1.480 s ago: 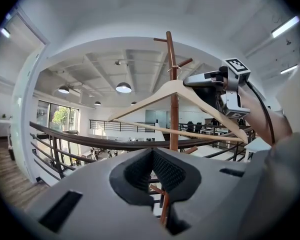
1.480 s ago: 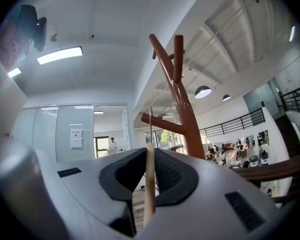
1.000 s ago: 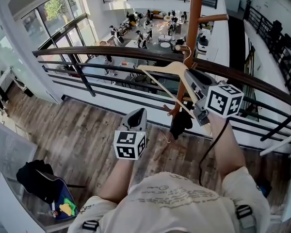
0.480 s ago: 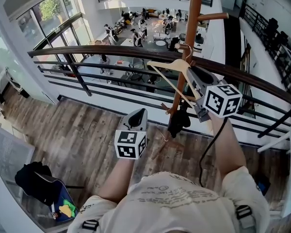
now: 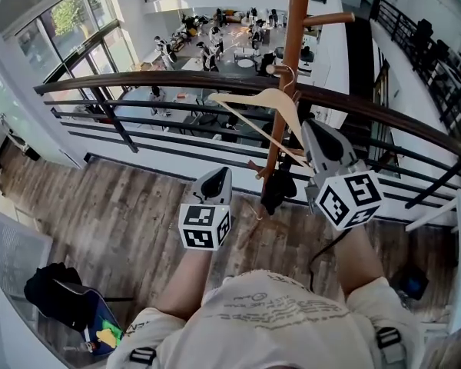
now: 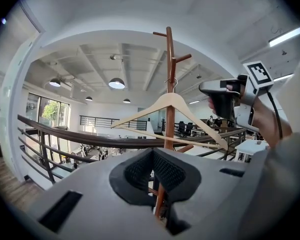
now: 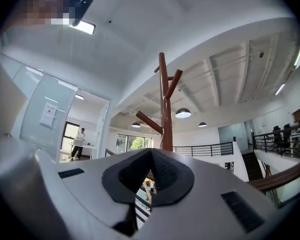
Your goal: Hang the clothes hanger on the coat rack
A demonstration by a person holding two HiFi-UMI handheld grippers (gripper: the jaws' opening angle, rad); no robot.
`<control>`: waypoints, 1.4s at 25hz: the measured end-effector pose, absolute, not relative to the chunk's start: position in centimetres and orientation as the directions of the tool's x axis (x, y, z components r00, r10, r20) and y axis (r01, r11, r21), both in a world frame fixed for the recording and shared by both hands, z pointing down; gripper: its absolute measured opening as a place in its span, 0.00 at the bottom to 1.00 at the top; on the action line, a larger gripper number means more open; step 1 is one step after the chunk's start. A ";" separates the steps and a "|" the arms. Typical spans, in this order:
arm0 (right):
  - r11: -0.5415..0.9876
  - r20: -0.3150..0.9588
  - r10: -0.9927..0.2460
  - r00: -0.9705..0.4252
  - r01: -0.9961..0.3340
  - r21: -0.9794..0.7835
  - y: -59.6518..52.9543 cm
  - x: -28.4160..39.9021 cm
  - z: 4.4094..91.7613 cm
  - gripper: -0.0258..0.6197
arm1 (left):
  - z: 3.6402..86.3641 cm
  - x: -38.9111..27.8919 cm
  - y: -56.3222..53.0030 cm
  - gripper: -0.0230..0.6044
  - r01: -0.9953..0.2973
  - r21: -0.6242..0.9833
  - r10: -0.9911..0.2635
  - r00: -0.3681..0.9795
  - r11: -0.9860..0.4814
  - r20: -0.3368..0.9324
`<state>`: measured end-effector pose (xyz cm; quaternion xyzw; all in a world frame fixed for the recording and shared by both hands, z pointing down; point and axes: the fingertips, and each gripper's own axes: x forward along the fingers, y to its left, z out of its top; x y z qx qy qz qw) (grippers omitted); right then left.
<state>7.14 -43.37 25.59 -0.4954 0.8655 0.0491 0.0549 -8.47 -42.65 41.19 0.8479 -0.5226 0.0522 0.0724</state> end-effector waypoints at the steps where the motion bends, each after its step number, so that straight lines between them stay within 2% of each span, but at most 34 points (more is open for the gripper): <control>1: 0.509 -0.149 -0.849 -0.506 -0.860 0.022 -42.7 6.8 25.9 0.04 | 41.0 -8.2 -42.9 0.04 -0.891 0.069 -0.877 0.453 -0.448 0.160; 13: 0.378 0.025 -0.925 -0.380 -0.923 -0.074 -42.4 7.1 37.7 0.04 | 41.3 -4.9 -43.3 0.04 -0.855 0.067 -0.839 0.518 -0.515 0.164; 35: 0.384 0.076 -0.917 -0.392 -0.918 -0.101 -41.8 7.8 39.3 0.04 | 41.5 -3.2 -42.9 0.04 -0.847 0.059 -0.829 0.530 -0.528 0.177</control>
